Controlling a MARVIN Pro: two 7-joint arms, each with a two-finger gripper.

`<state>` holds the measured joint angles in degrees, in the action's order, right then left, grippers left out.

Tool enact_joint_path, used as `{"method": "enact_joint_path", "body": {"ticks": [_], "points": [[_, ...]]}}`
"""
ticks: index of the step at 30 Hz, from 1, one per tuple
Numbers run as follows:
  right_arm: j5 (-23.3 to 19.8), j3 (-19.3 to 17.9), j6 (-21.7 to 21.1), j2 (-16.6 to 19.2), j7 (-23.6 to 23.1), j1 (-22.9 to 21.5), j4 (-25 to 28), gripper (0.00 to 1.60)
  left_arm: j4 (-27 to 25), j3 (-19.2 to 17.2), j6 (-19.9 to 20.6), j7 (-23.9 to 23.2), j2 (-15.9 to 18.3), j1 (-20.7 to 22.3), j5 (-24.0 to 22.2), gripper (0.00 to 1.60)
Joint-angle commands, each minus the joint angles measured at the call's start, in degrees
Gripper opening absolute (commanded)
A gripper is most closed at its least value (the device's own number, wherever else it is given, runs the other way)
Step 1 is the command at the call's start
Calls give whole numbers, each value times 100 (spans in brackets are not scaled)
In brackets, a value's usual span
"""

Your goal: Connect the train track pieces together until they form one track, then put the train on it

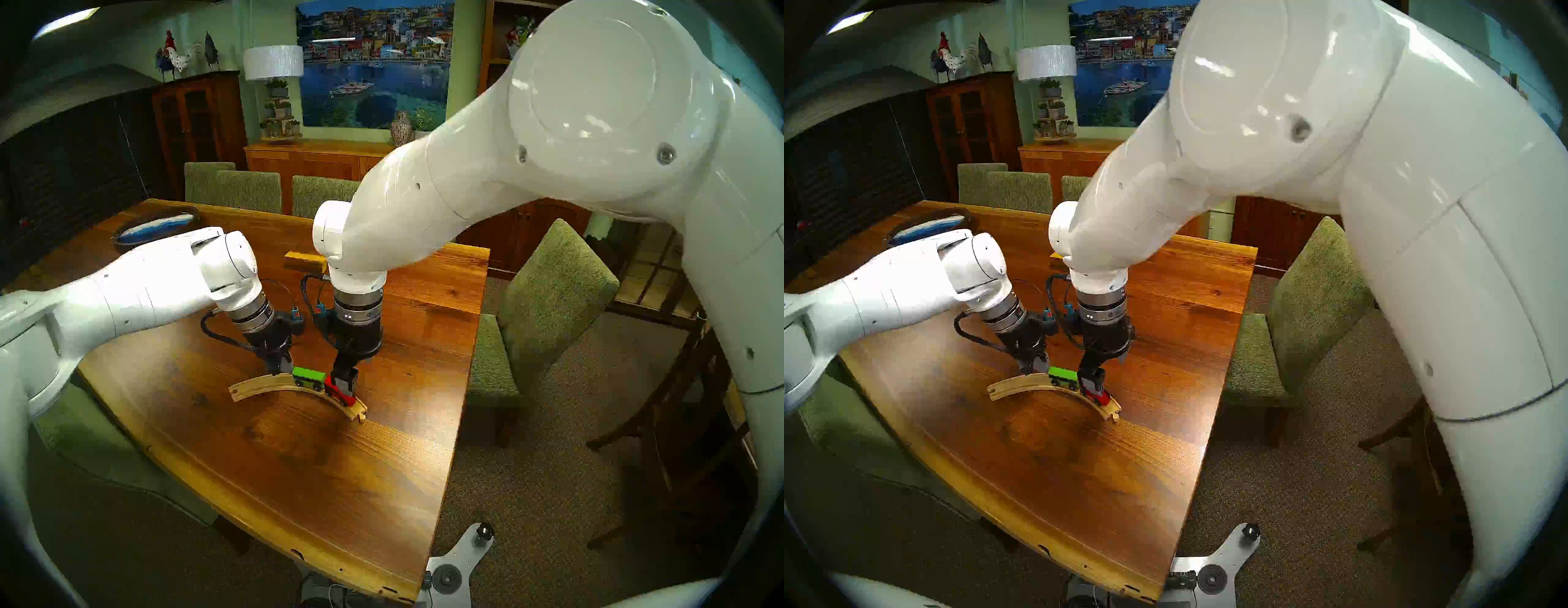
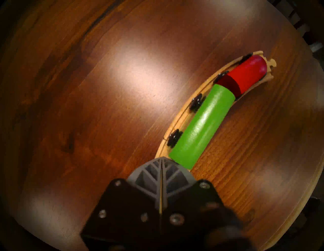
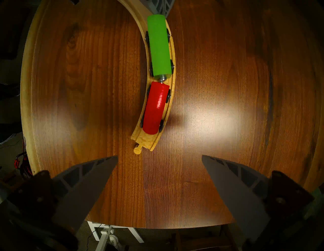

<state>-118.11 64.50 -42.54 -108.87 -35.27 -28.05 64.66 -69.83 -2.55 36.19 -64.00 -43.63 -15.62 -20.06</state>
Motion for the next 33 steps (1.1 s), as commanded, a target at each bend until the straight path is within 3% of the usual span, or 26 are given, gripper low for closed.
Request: {"method": "enact_joint_path", "body": {"ticks": [1,14,23,25,26,33], "points": [[-2,-5,12,68,9,-133,-89,160,-169,-160,71,23,-88,217,-31,0],[0,-4,9,65,10,-127,-90,160,537,-226,-147,-55,304,521,163,0],[1,-3,8,63,11,-123,-89,160,562,-389,-285,-601,839,873,162,0],[1,-3,8,62,11,-122,-89,160,534,-396,-328,-788,993,975,194,63],[1,-3,8,62,11,-122,-89,160,507,-503,-351,-902,1083,948,232,160],[2,-4,7,64,11,-125,-90,160,251,-344,-476,-1457,1471,1228,405,160]]}}
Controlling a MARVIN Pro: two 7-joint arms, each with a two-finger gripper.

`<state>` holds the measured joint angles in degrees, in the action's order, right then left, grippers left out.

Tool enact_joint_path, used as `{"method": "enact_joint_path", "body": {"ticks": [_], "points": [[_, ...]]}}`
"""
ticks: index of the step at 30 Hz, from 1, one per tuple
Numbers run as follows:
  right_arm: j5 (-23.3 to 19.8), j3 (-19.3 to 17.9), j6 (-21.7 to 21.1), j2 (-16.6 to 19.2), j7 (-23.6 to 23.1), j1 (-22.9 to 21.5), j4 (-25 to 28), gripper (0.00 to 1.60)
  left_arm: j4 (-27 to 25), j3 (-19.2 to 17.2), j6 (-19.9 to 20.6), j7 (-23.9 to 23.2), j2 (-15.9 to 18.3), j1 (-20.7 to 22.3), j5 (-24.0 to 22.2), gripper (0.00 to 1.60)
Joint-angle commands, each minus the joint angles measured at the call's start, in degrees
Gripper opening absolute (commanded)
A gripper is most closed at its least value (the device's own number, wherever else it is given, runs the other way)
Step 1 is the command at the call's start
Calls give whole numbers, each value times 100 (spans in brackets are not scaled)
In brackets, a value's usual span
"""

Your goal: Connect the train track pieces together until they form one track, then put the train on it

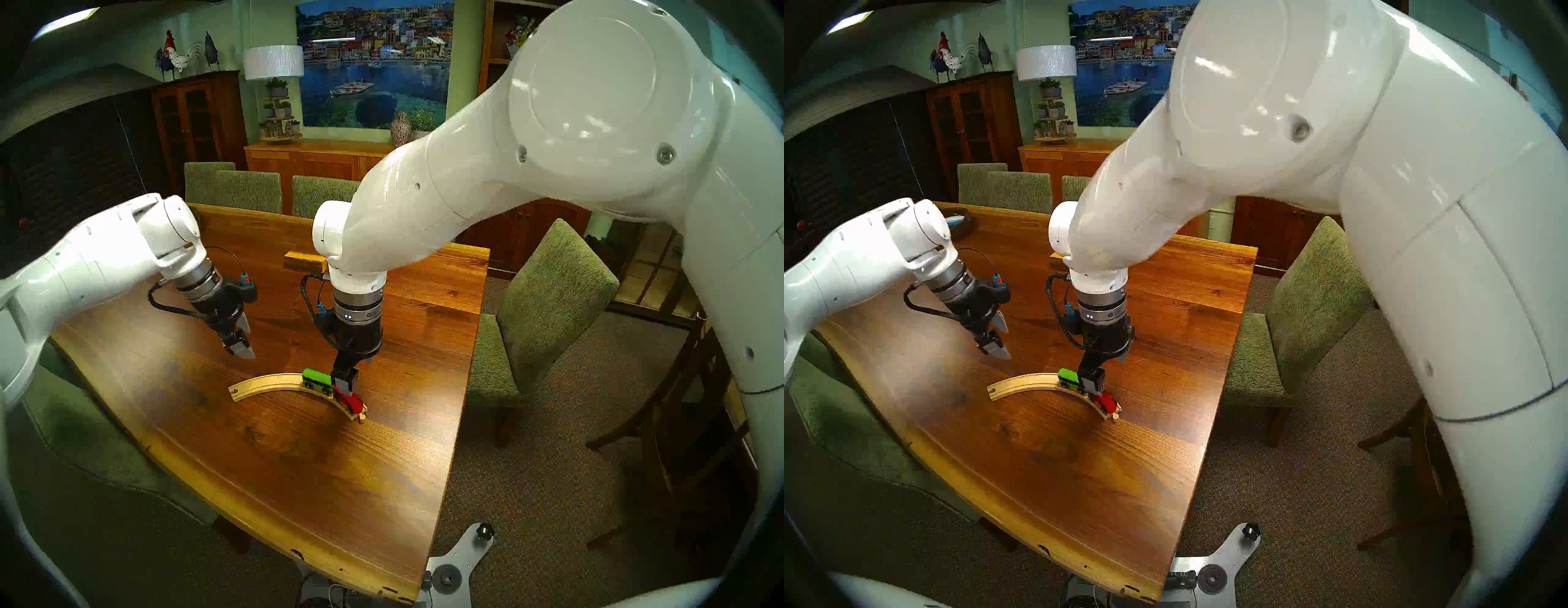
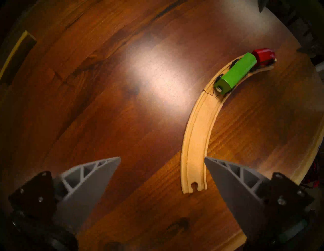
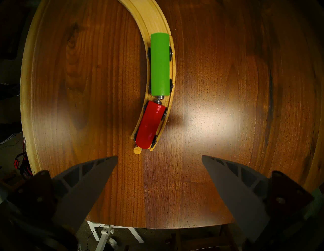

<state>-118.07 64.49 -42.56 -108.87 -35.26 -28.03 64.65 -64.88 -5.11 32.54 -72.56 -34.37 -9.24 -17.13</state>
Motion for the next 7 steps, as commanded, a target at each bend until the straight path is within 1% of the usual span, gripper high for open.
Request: {"method": "enact_joint_path", "body": {"ticks": [1,2,5,6,7], "points": [[-2,-4,10,65,9,-128,-90,160,-319,-60,-137,-687,611,612,133,160],[-2,-4,10,65,9,-129,-90,160,-402,-13,-86,-643,665,633,133,160],[-2,-5,11,66,8,-131,-90,160,-515,60,-105,-653,742,703,148,160],[-2,-6,11,67,8,-131,-90,160,-530,75,-112,-733,753,727,179,160],[-2,-6,11,67,8,-132,-90,160,-568,112,-111,-669,777,751,153,160]]}}
